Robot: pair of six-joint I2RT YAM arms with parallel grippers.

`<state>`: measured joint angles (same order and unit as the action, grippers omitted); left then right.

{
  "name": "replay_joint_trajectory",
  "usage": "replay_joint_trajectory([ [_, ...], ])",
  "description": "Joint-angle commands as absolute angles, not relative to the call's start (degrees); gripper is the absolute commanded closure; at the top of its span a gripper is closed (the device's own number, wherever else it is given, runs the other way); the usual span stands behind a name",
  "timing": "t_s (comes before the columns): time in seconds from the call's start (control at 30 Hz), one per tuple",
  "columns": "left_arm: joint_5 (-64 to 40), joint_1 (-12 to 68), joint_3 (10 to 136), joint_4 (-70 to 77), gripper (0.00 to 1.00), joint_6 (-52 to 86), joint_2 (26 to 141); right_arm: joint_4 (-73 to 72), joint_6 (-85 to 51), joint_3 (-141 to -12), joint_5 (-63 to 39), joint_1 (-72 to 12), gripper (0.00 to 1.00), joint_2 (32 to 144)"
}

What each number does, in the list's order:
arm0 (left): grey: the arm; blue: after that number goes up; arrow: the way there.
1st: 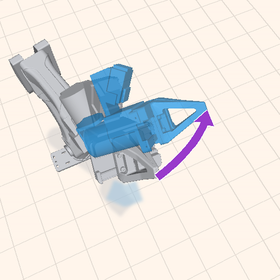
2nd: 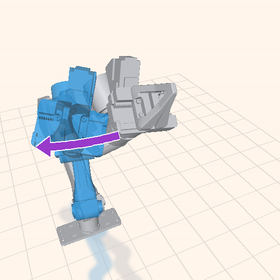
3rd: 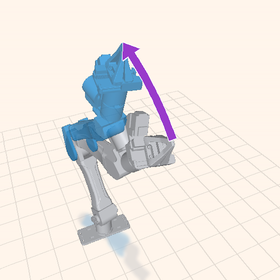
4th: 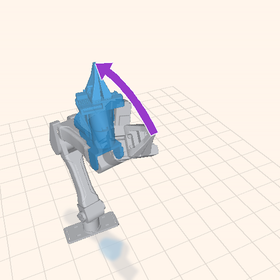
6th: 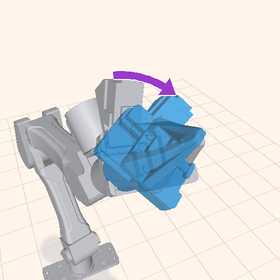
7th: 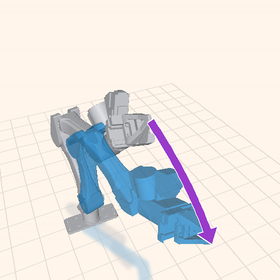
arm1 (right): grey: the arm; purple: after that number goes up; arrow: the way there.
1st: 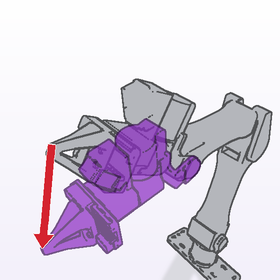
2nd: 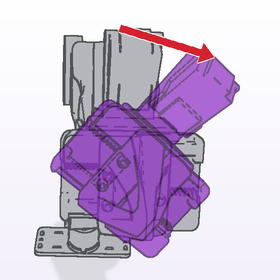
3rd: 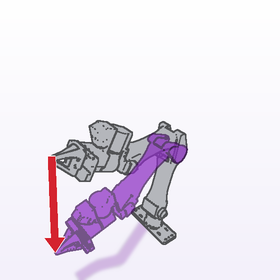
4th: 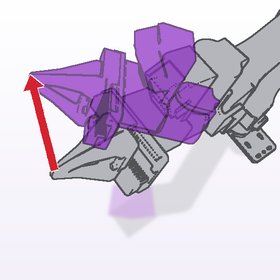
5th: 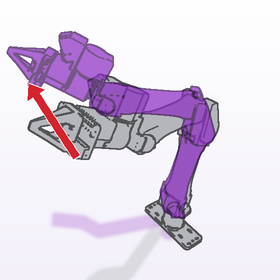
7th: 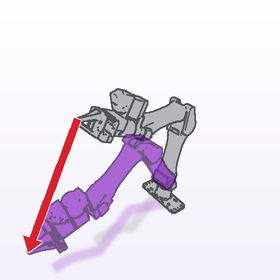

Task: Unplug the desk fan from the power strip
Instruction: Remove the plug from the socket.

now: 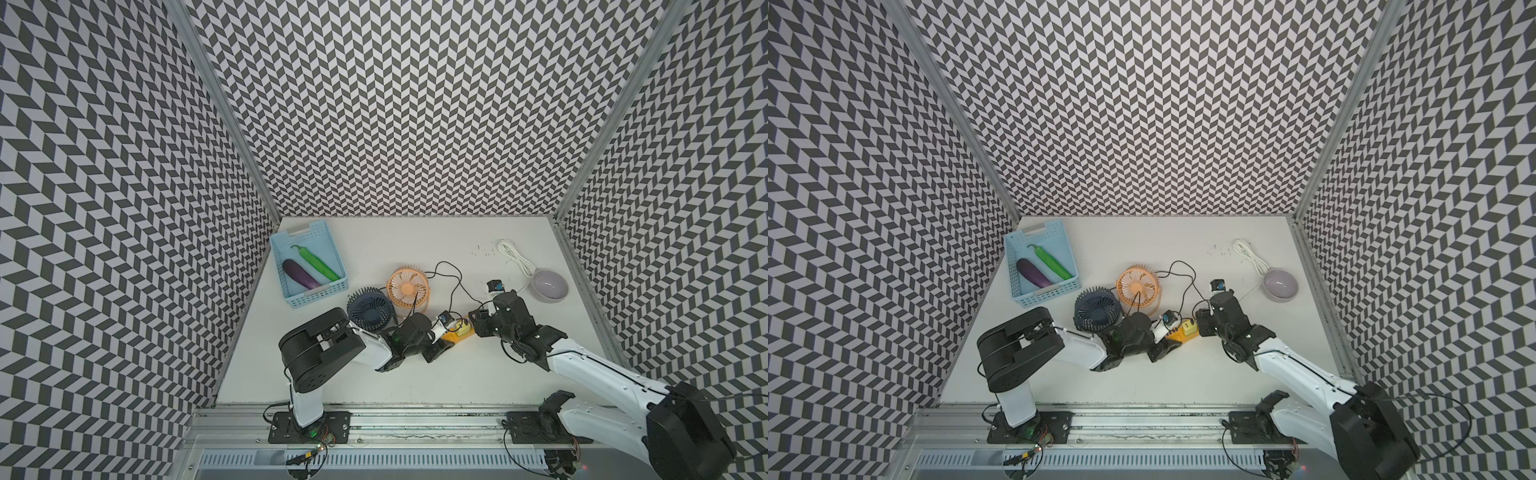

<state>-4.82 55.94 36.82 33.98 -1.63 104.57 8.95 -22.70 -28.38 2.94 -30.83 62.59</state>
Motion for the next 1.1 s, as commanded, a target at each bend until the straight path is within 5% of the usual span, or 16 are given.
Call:
replay_joint_trajectory([
  [0.0,-3.7,55.62,37.71,32.87,0.82,-0.51,105.55,6.53,-25.14,-30.68,-0.37,-30.07,0.74,62.31],
  [1.07,-3.67,55.64,37.86,33.0,0.82,-0.43,105.75,7.99,-22.56,-32.1,3.61,-33.14,0.76,61.82],
])
